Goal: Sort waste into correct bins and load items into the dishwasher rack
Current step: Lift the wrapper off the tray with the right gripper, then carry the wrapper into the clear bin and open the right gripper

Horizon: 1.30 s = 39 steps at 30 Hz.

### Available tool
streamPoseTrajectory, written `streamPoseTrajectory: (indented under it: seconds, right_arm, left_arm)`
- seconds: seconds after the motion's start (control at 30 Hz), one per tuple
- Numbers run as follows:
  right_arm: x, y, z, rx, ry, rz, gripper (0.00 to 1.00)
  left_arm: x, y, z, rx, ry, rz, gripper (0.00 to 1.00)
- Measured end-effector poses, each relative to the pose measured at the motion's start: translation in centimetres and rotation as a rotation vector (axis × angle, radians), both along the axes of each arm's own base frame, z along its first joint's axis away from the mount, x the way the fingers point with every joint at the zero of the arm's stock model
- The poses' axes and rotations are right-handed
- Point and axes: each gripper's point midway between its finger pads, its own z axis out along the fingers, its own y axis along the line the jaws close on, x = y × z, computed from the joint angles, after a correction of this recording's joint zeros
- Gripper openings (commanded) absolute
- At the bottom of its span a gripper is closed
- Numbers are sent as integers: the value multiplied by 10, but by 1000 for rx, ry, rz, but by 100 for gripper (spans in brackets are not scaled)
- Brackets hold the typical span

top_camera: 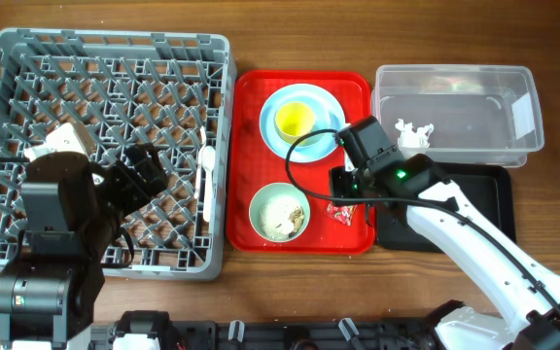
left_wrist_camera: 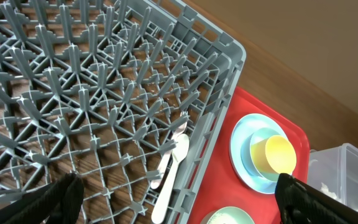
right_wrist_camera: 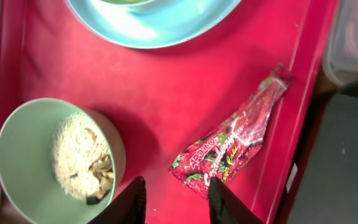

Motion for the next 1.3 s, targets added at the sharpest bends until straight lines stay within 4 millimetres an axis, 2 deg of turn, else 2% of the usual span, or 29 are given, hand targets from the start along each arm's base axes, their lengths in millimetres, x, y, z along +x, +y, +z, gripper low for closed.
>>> streamPoseTrajectory:
  seconds: [0.3,0.57,0.77,0.83,0.87,0.9,0.93,0.97,1.3]
  right_arm:
    - [2,-3,-27,6,88,-203,33]
    - [0,-21,-71,-117,177,-345,37]
    - [0,-28,-98,-180,212,-395,35]
    - [4,-26,-98,-174,201,-397,33]
    - [5,-26,-98,-171,197,-393,27]
    - [7,-25,-98,-168,191,-386,22]
    - [8,-24,-98,-164,184,-379,11]
    - [10,-23,-98,-162,179,-373,4]
    - [8,-24,-92,-207,188,-256,4]
  left_arm:
    - [0,0,0,0,0,0,100]
    - [0,0,0,0,0,0,100]
    - [0,0,0,0,0,0,100]
    - [0,0,0,0,-1,0,100]
    - [0,0,0,0,0,0,100]
    - [0,0,0,0,0,0,100]
    - [0,0,0,0,0,0,100]
    - [0,0,0,0,0,0,100]
    - [0,0,0,0,0,0,100]
